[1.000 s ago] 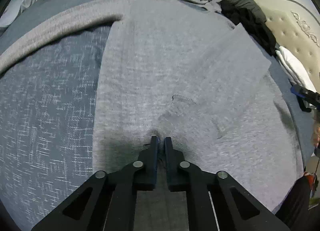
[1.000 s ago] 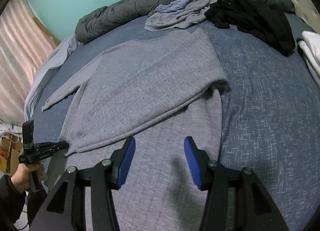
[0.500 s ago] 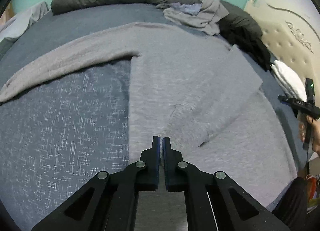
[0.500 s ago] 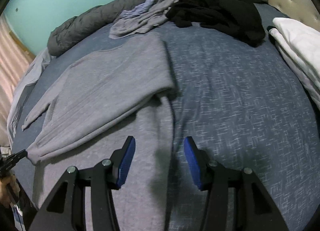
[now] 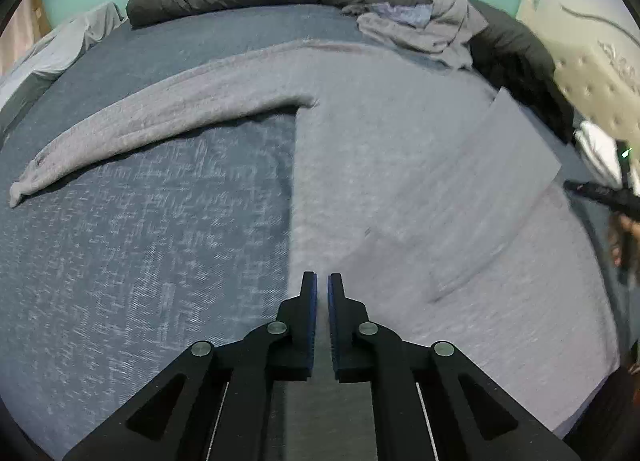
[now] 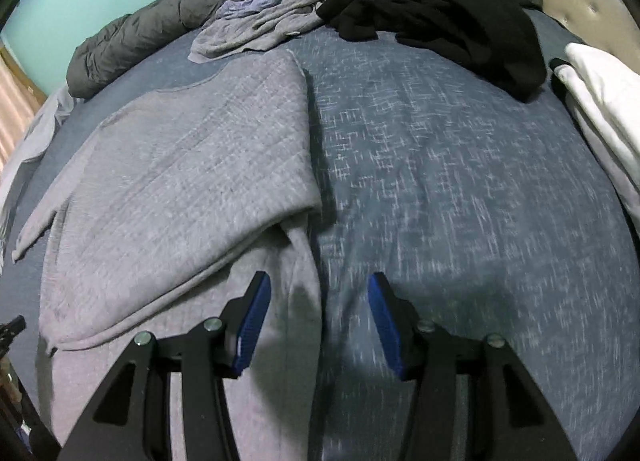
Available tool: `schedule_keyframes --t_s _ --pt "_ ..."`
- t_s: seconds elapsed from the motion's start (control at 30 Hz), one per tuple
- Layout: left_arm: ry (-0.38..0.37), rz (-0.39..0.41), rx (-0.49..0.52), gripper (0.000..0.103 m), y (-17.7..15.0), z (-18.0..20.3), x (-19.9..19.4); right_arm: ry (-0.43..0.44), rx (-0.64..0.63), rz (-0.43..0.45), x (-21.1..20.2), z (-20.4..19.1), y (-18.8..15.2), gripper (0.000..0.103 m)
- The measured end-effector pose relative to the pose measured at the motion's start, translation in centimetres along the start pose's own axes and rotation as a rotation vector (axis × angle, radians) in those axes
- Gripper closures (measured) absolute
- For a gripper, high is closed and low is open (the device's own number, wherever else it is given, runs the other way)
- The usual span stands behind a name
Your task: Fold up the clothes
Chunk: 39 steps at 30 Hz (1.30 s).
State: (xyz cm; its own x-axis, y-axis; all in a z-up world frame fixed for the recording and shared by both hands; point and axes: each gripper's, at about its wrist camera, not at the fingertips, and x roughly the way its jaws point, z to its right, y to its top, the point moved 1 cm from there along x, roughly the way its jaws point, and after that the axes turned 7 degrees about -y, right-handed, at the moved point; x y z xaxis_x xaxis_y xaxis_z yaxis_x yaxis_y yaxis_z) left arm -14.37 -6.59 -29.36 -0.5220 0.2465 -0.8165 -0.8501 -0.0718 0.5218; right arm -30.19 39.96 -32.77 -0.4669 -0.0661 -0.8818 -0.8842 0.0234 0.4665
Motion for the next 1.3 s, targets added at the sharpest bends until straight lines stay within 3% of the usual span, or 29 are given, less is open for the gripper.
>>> schedule_keyframes --t_s 0.07,0.13,0.37,0.47,0.53,0.63,0.87,0.97,1.1,1.3 --pt "-0.044 -0.020 0.013 0.081 0.2 0.9 1.0 -0.009 -0.008 -0.002 0.8 -0.3 0.4 0.052" --pt "-0.073 -0.047 0.030 0.079 0.3 1.7 2.4 -0.021 -0.012 -0.005 1.7 -0.4 0.9 0.052" --pt "-0.066 -0.150 0.047 0.079 -0.3 2.2 7.3 -0.064 -0.035 -0.002 4.2 -1.0 2.4 0.052" --pt "-0.063 -0.154 0.058 0.079 -0.4 2.2 7.6 -0.113 -0.021 0.006 4.5 -0.1 2.9 0.054" --pt "-0.065 -0.155 0.058 0.079 -0.5 2.1 7.7 -0.111 -0.008 0.010 4.4 0.7 3.0 0.063" --pt "-0.064 -0.157 0.057 0.079 -0.7 2.2 7.7 -0.104 -0.008 0.039 4.0 1.7 2.9 0.067" --pt "-0.064 -0.166 0.064 0.079 -0.7 2.2 7.7 -0.047 0.045 0.057 3.5 3.3 2.5 0.069" --pt "-0.064 -0.165 0.062 0.079 -0.7 2.3 7.6 -0.051 0.031 0.064 2.8 3.0 2.0 0.069" --pt "-0.060 -0.162 0.060 0.079 -0.7 2.4 7.5 -0.034 -0.080 0.063 2.9 0.3 2.2 0.069" --pt "-0.062 -0.163 0.065 0.079 -0.8 2.5 7.5 -0.054 -0.057 0.066 3.7 0.0 3.0 0.069"
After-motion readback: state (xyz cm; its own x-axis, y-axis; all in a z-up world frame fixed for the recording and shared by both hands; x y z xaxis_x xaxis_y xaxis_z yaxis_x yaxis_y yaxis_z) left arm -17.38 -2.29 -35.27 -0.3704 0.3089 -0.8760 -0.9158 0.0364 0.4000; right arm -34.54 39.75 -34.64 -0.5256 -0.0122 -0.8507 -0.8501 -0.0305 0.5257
